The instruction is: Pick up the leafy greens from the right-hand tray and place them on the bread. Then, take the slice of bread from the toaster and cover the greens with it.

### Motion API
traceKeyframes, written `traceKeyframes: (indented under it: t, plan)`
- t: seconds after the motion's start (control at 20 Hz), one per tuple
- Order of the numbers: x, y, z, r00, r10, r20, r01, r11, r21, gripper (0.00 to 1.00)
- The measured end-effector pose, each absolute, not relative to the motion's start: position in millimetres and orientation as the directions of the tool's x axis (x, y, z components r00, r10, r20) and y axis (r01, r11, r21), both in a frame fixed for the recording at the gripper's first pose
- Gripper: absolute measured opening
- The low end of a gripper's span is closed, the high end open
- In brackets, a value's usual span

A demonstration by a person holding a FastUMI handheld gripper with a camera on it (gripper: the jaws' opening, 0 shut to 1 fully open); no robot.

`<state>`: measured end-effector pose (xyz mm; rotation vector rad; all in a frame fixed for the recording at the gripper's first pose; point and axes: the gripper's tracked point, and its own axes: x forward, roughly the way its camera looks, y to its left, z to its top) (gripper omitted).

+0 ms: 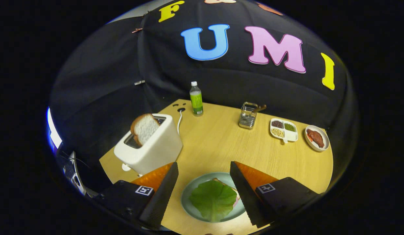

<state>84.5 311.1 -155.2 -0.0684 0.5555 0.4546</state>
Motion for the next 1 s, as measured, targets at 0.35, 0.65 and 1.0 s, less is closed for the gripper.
traceKeyframes:
  t: [0.35,0.65,1.0]
  plan:
    - [95.0,400.7,-93.6,0.762,0.487,-0.425,-0.539,0.842,-0.002,0.99]
    - [102.4,488.2,-116.5,0.718,0.528,-0.454,-0.604,0.796,-0.029,0.99]
    - [132.7,519.8,-197.5,0.707,0.406,-0.579,-0.599,0.78,-0.184,0.96]
